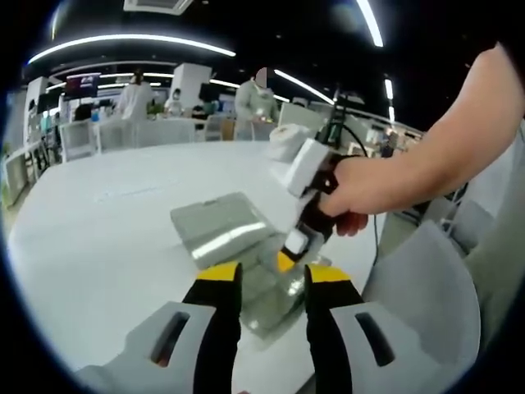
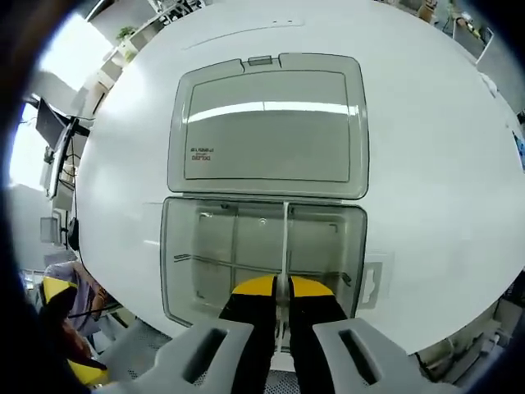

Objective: Insert the divider into the dual guide fixture by aligning both edges with the guide slots and pushing it downward to the bottom, including one-sided entry, uneven engagement, binding, and posture correction.

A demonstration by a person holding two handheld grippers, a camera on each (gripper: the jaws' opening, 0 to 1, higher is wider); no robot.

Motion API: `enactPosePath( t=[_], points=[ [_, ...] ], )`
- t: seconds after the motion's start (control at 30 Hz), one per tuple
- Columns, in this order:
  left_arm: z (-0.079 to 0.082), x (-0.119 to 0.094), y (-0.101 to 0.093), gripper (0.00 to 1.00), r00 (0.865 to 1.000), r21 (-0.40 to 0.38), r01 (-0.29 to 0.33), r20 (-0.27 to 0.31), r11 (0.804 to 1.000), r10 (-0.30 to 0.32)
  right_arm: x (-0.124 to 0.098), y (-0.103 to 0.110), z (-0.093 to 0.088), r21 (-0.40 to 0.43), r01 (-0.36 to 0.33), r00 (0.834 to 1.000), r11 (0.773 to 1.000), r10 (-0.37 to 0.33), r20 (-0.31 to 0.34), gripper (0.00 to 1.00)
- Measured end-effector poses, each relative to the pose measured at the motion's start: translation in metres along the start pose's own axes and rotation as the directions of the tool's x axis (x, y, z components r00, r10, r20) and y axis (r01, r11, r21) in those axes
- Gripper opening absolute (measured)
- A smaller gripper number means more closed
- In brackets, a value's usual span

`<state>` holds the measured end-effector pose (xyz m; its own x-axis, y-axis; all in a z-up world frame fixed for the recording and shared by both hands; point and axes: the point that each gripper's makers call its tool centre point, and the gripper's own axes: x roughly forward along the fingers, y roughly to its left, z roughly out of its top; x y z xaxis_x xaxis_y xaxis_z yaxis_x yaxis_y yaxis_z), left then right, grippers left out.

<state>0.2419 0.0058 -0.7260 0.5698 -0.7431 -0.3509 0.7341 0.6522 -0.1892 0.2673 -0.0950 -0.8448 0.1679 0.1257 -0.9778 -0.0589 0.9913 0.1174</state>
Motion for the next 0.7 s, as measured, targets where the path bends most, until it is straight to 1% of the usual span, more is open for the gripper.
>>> enactPosePath(
  t=[0.1, 0.5, 0.7],
  points=[
    [0.0000, -0.0001, -0.0017, 0.28, 1.000, 0.001, 0.002, 0.000, 1.000, -0.002, -0.0055, 0.0016, -0.0023, -0.001, -0.001, 1.000, 1.000, 0.001, 0.009, 0.00],
    [0.0013, 0.0004, -0.0074, 0.28, 1.000, 0.007, 0.008, 0.000, 1.000, -0.008, -0.0113, 0.0003, -0.0004, 0.017, -0.001, 1.000, 1.000, 0.001, 0.023, 0.00],
    [0.0029, 0.0000, -0.0099, 0.28, 1.000, 0.008, 0.009, 0.003, 1.000, -0.009, -0.0106, -0.0026, 0.0016, 0.026, -0.005, 1.000, 1.000, 0.004, 0.029, 0.00]
  ],
)
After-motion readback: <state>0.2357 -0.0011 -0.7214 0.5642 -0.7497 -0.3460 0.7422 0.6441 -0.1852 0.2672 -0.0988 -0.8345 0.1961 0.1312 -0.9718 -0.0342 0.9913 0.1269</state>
